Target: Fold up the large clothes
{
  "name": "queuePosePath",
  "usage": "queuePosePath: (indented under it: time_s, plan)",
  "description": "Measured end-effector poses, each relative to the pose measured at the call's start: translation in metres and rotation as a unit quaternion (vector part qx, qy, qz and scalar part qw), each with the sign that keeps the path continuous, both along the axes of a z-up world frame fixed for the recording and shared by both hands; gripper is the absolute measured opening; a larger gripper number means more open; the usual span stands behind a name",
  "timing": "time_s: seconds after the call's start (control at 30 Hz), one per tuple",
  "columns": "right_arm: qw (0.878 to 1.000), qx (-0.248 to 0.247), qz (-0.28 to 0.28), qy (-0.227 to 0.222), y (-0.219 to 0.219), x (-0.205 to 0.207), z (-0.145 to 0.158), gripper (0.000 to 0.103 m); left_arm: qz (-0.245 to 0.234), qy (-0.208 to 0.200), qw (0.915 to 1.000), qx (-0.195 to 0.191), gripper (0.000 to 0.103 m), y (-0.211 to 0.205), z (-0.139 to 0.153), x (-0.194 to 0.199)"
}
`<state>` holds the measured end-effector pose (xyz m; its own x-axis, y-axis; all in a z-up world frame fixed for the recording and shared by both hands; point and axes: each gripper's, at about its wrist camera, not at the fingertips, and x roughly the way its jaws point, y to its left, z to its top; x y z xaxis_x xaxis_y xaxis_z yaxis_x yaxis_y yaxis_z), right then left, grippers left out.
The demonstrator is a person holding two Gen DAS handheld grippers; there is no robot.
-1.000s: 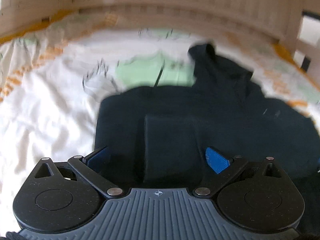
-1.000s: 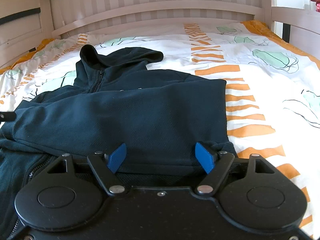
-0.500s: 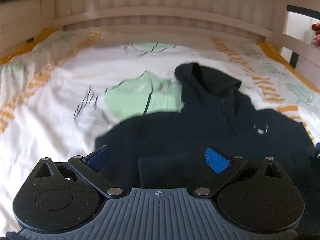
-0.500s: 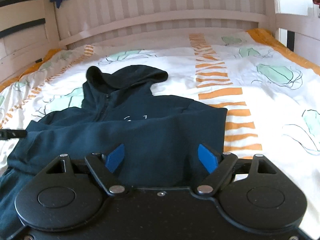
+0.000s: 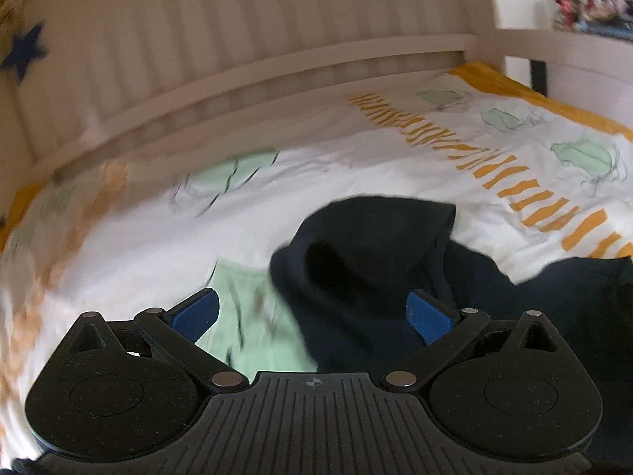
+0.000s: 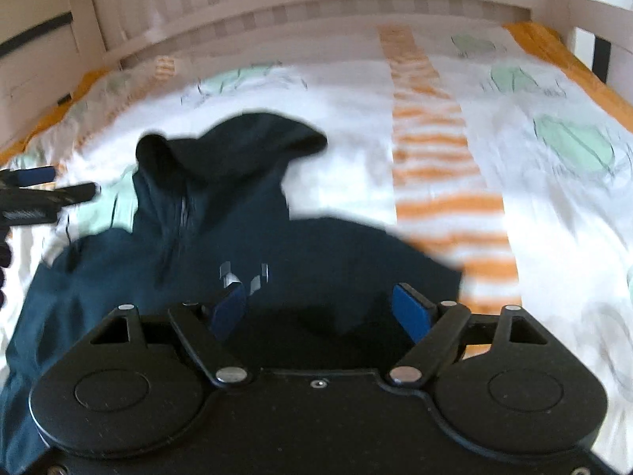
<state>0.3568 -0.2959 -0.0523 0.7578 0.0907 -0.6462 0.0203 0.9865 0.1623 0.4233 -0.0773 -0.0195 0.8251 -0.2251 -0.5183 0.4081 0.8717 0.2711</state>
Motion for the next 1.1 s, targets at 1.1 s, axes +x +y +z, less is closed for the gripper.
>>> queuePosePath:
  time_s: [1.1]
  plan:
    - [0.999,-0.026,0.023,-0.029,0.021,0.131,-0.026,0.083,0.111,0.059,0.9906,-0.052,0.103,0.069,-0.066,0.109]
